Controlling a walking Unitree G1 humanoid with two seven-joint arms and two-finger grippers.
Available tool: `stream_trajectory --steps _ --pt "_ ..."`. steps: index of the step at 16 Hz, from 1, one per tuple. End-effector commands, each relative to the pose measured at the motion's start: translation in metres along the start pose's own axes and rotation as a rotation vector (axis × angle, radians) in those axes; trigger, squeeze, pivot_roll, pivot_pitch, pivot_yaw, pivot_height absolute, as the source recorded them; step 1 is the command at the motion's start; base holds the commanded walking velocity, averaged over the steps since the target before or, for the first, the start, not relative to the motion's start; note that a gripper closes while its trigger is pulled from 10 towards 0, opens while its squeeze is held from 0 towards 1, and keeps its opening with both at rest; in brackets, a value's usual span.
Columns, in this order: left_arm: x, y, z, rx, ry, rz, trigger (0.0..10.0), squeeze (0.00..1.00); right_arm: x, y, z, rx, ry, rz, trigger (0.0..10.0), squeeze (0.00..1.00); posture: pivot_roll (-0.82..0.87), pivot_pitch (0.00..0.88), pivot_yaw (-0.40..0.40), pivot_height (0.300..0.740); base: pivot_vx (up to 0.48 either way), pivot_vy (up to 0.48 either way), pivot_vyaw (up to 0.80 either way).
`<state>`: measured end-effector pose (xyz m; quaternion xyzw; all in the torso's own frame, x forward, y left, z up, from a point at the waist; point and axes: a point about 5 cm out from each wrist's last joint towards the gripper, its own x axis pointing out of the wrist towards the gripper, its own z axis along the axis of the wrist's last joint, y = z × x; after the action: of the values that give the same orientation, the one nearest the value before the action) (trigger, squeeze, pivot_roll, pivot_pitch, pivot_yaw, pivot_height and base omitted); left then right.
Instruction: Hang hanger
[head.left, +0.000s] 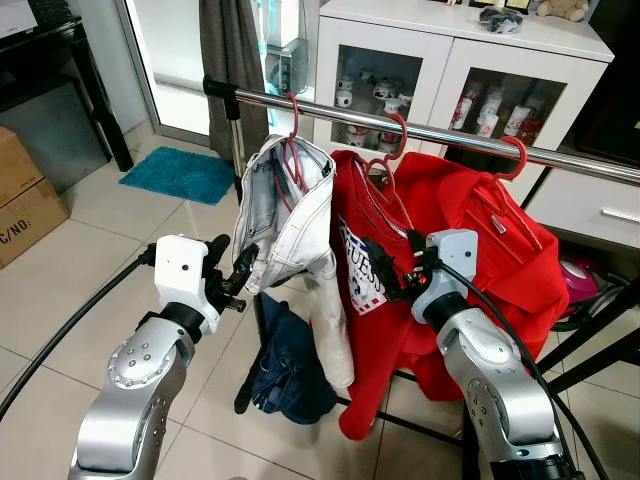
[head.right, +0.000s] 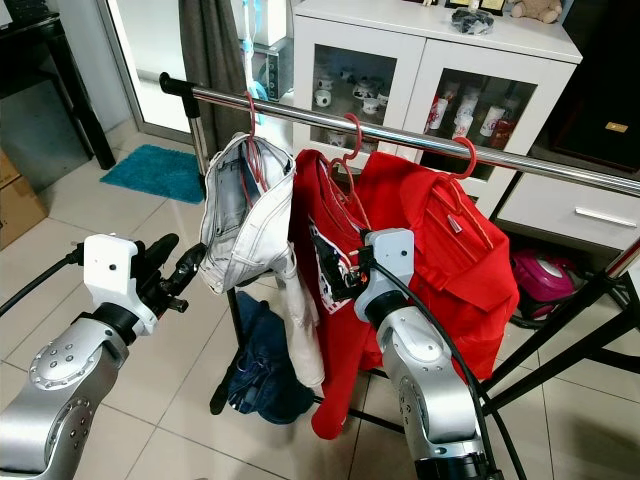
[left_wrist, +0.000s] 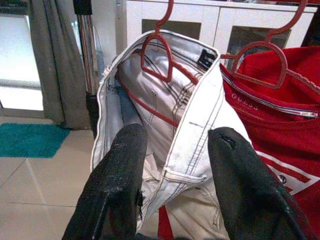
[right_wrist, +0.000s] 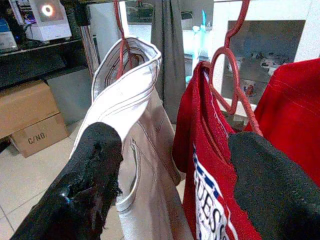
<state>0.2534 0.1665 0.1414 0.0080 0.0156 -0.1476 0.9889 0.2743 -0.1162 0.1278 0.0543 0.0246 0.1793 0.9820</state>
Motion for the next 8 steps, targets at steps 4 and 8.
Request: stream_trajectory --steps 4,8 --pt "-0.0019 -0.0011 -0.0039 0.044 0.048 0.042 10.0 0.0 0.0061 -0.0093 0.0028 0.023 0.019 -0.063 10.0 0.0 -0.03 0.0 -0.064 0.727 0.0 0.0 0.0" --pt "-0.0004 -0.0023 -0.0041 0.047 0.051 0.03 10.0 0.0 0.0049 -0.0101 0.0026 0.026 0.018 -0.07 10.0 0.0 -0.03 0.0 -0.06 0.727 0.0 0.0 0.0"
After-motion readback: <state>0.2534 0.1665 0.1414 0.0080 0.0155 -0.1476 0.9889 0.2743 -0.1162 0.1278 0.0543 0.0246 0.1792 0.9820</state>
